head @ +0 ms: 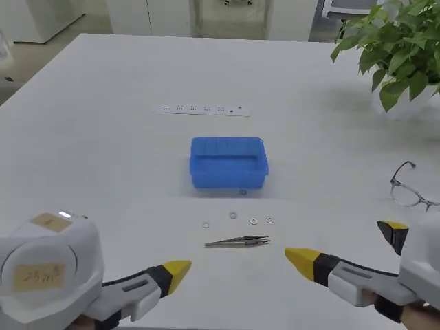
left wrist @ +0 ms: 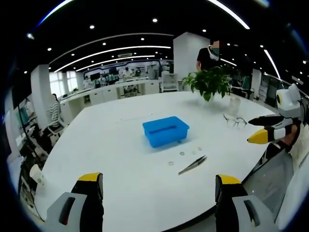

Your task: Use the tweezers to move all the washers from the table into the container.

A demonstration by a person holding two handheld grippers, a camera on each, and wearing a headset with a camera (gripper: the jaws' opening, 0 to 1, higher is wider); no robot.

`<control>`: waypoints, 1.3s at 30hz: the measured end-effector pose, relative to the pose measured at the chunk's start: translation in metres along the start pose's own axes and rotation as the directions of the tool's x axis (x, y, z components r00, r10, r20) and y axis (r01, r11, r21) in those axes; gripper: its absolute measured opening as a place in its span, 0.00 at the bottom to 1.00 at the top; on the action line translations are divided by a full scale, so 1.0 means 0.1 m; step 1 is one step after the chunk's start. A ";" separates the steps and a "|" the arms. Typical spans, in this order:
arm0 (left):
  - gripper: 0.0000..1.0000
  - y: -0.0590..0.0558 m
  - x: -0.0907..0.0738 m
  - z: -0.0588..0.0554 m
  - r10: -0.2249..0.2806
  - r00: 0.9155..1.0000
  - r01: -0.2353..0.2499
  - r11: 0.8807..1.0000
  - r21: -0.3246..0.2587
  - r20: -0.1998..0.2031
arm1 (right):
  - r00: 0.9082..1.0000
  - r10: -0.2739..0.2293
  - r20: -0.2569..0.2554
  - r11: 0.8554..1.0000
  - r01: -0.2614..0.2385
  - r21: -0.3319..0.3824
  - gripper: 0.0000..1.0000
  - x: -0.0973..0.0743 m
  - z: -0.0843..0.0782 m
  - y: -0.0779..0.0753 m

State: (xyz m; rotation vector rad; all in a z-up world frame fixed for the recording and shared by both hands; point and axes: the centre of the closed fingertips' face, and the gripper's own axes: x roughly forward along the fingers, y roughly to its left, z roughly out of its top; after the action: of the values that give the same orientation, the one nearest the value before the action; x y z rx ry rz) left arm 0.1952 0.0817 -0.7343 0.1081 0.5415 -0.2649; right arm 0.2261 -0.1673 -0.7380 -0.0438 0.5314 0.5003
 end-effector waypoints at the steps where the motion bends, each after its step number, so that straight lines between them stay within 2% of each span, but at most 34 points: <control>1: 0.99 0.00 0.01 0.00 0.000 1.000 0.000 1.000 0.000 -0.002 | 1.000 0.003 -0.001 1.000 -0.003 0.000 0.96 0.00 0.00 0.01; 6: 0.99 -0.01 0.02 0.02 0.005 1.000 -0.005 1.000 -0.010 0.005 | 1.000 0.008 -0.008 1.000 -0.008 -0.009 0.96 0.02 -0.01 0.02; 14: 0.99 0.00 0.03 0.01 -0.003 1.000 0.003 1.000 -0.023 -0.007 | 1.000 0.005 -0.011 1.000 -0.005 0.001 0.95 0.04 -0.02 -0.02; 24: 0.99 -0.03 0.07 0.01 -0.018 1.000 0.017 1.000 -0.014 -0.018 | 1.000 0.014 -0.020 1.000 -0.014 0.000 0.95 0.08 -0.02 -0.03; 27: 0.93 -0.03 0.08 0.01 -0.018 1.000 0.018 1.000 -0.003 -0.023 | 1.000 0.017 -0.023 1.000 -0.017 0.001 0.95 0.11 -0.02 -0.03; 30: 0.94 -0.04 0.11 0.02 -0.030 0.999 0.030 1.000 -0.002 -0.021 | 1.000 0.019 -0.023 1.000 -0.019 0.001 0.95 0.13 0.00 -0.03; 39: 0.91 -0.05 0.23 0.01 -0.051 0.997 0.052 0.998 0.026 -0.050 | 0.999 0.027 -0.047 1.000 -0.027 -0.006 0.93 0.21 -0.02 -0.04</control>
State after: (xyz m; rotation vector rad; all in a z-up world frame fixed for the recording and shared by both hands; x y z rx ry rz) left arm 0.2136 0.0713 -0.7457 0.1271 0.5907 -0.3205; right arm 0.2430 -0.1617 -0.7506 -0.0544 0.5766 0.5281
